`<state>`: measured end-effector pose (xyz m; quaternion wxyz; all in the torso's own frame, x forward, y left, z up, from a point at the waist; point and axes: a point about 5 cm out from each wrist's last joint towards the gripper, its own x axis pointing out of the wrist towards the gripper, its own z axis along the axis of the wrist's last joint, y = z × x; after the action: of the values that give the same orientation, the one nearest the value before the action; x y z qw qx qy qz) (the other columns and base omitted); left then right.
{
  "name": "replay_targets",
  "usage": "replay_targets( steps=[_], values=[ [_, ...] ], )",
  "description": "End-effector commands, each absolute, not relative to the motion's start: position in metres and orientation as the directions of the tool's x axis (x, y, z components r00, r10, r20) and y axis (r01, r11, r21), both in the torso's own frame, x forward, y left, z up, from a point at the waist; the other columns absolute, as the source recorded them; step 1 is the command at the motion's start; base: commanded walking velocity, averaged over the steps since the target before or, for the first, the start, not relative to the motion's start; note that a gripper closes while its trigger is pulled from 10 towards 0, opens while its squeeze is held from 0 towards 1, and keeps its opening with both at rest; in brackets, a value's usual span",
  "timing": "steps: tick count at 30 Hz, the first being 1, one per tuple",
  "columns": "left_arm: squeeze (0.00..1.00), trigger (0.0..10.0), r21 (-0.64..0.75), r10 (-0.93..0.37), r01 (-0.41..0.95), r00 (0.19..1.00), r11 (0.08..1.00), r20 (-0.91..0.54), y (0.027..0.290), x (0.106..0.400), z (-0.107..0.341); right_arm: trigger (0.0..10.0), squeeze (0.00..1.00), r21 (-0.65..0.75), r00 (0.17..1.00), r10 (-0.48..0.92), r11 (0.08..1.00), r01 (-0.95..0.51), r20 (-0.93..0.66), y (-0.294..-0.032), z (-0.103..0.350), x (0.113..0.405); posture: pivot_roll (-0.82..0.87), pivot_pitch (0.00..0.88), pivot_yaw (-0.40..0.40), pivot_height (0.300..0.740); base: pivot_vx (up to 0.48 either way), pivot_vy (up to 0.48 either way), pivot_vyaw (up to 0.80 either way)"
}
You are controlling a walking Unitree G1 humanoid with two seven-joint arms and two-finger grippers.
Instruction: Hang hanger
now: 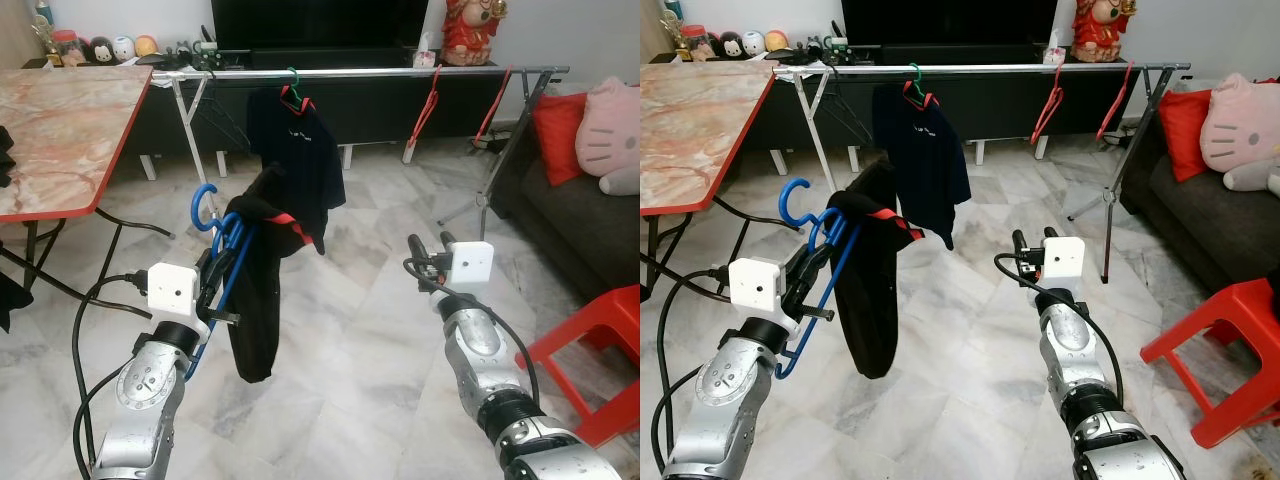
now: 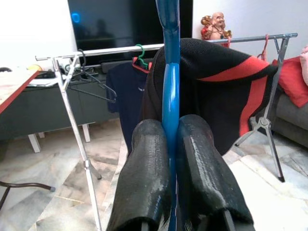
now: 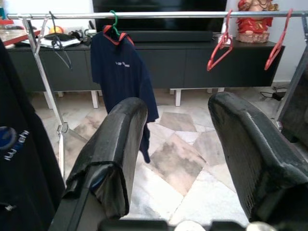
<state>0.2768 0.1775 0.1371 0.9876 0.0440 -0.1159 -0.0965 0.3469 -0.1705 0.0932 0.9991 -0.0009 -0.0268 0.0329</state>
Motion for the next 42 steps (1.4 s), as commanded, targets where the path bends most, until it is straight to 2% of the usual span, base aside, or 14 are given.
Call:
replay_targets(
  steps=[1,2,5,6,9,14,16,18,19,23,29,36,39,42],
  values=[
    [0.0,10.0,0.117,-0.219,0.193,0.933,0.974,0.285,0.174,0.279,0.152,10.0,0.0,0.0,0.995,0.069,0.998,-0.07,0.066,-0.17,0.097,0.349,-0.12,0.0,-0.021,0.74,0.0,0.0,0.0],
    [0.0,10.0,0.117,-0.219,0.193,0.933,0.974,0.285,0.174,0.279,0.152,10.0,0.0,0.0,0.995,0.069,0.998,-0.07,0.066,-0.17,0.097,0.349,-0.12,0.0,-0.021,0.74,0.0,0.0,0.0],
    [0.0,10.0,0.156,-0.385,0.358,0.899,0.921,0.207,0.171,0.272,0.147,10.0,0.0,-0.192,0.914,0.388,0.912,-0.362,0.117,-0.169,0.134,0.36,-0.13,0.0,-0.022,0.74,0.0,0.0,0.0],
    [0.0,10.0,0.156,-0.385,0.358,0.899,0.921,0.207,0.171,0.272,0.147,10.0,0.0,-0.192,0.914,0.388,0.912,-0.362,0.117,-0.169,0.134,0.36,-0.13,0.0,-0.022,0.74,0.0,0.0,0.0],
    [0.0,10.0,0.153,-0.464,0.443,0.87,0.884,0.164,0.168,0.268,0.143,10.0,0.0,-0.305,0.845,0.528,0.821,-0.483,0.083,-0.171,0.15,0.362,-0.13,0.0,-0.023,0.74,0.0,0.0,0.0],
    [0.0,10.0,0.137,-0.515,0.498,0.845,0.856,0.145,0.163,0.266,0.142,10.0,0.0,-0.303,0.805,0.591,0.775,-0.554,0.04,-0.172,0.153,0.363,-0.13,0.0,-0.023,0.74,0.0,0.0,0.0],
    [0.0,10.0,0.133,-0.541,0.526,0.83,0.84,0.135,0.161,0.265,0.142,10.0,0.0,-0.292,0.731,0.682,0.695,-0.657,-0.02,-0.167,0.148,0.358,-0.13,0.0,-0.019,0.74,0.0,0.0,0.0],
    [0.0,10.0,0.134,-0.594,0.581,0.797,0.803,0.111,0.158,0.261,0.142,10.0,0.0,-0.264,0.589,0.804,0.553,-0.79,-0.082,-0.163,0.15,0.351,-0.12,0.0,-0.018,0.74,0.0,0.0,0.0],
    [0.0,10.0,0.134,-0.594,0.581,0.797,0.803,0.111,0.158,0.261,0.142,10.0,0.0,-0.264,0.589,0.804,0.553,-0.79,-0.082,-0.163,0.15,0.351,-0.12,0.0,-0.018,0.74,0.0,0.0,0.0],
    [0.0,10.0,0.105,-0.666,0.659,0.742,0.745,0.071,0.158,0.252,0.138,10.0,0.0,-0.27,0.468,0.873,0.422,-0.866,-0.136,-0.173,0.174,0.354,-0.13,0.0,-0.017,0.74,0.0,0.0,0.0],
    [0.0,10.0,0.088,-0.744,0.74,0.668,0.667,0.019,0.156,0.242,0.133,10.0,0.0,-0.296,0.38,0.905,0.317,-0.901,-0.189,-0.183,0.205,0.361,-0.13,0.0,-0.02,0.74,0.0,0.0,0.0],
    [0.0,10.0,0.077,-0.806,0.805,0.591,0.588,-0.027,0.155,0.233,0.128,10.0,0.0,-0.247,0.182,0.94,0.11,-0.963,-0.29,-0.189,0.232,0.357,-0.13,0.0,-0.027,0.74,0.0,0.0,0.0],
    [0.0,10.0,0.07,-0.812,0.812,0.582,0.579,-0.032,0.155,0.232,0.129,10.0,0.0,-0.232,0.154,0.942,0.085,-0.969,-0.298,-0.19,0.234,0.356,-0.13,0.0,-0.029,0.74,0.0,0.0,0.0],
    [0.0,10.0,0.055,-0.848,0.85,0.526,0.523,-0.057,0.157,0.227,0.13,10.0,0.0,-0.109,0.004,0.873,-0.057,-0.992,-0.487,-0.194,0.212,0.344,-0.12,0.0,-0.04,0.74,0.0,0.0,0.0]
  ],
)
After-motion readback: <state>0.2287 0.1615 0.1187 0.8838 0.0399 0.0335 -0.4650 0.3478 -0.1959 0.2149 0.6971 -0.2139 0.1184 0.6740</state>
